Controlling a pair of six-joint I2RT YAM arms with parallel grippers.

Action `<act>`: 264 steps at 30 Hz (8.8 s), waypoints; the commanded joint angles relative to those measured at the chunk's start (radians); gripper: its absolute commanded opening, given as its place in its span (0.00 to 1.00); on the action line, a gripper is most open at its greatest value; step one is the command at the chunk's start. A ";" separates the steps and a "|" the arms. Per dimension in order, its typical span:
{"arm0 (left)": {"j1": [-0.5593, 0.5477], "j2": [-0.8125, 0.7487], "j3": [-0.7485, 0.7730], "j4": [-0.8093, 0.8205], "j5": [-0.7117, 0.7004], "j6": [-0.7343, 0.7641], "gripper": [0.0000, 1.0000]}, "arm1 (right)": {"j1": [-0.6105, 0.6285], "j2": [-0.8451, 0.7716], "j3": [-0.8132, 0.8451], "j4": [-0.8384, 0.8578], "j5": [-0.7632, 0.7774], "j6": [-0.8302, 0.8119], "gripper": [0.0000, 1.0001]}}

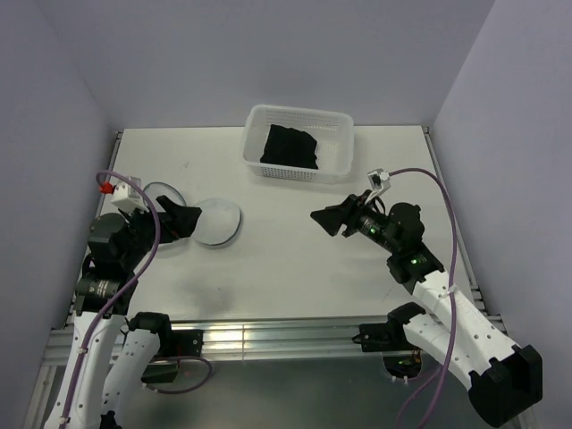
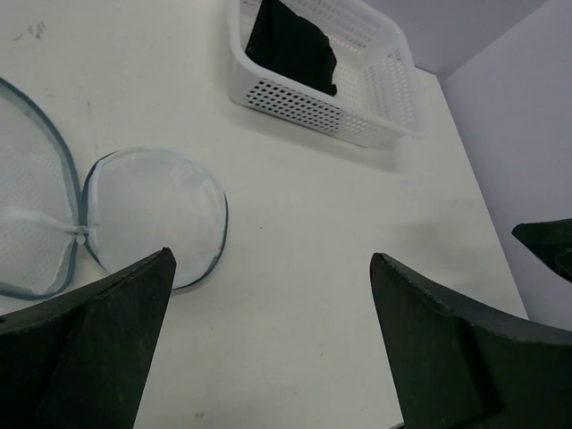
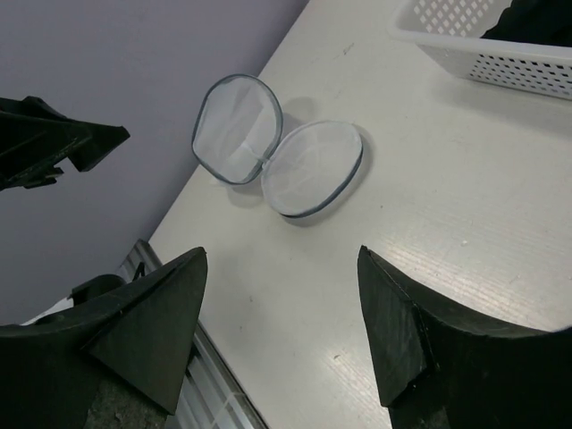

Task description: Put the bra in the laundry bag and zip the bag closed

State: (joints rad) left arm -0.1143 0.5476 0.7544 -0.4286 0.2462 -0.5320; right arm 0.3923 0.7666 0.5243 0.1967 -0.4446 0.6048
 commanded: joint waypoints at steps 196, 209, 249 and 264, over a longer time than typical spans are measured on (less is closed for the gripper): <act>-0.524 0.652 -0.176 0.712 -0.237 -0.226 0.74 | 0.042 0.613 0.392 -0.134 0.414 -0.217 0.28; -0.519 0.948 0.049 0.722 -0.398 -0.129 0.62 | 0.197 0.405 0.062 -0.129 0.504 -0.056 0.38; -0.547 1.661 0.678 0.461 -0.528 0.033 0.34 | 0.105 0.439 0.125 0.007 0.477 -0.069 0.43; -0.556 1.442 0.562 0.570 -0.506 0.033 0.00 | 0.121 0.359 -0.016 -0.002 0.409 -0.030 0.58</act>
State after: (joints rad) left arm -0.6628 2.1166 1.3464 0.1097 -0.2909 -0.4980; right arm 0.4999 1.1145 0.5385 0.1654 -0.0006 0.5560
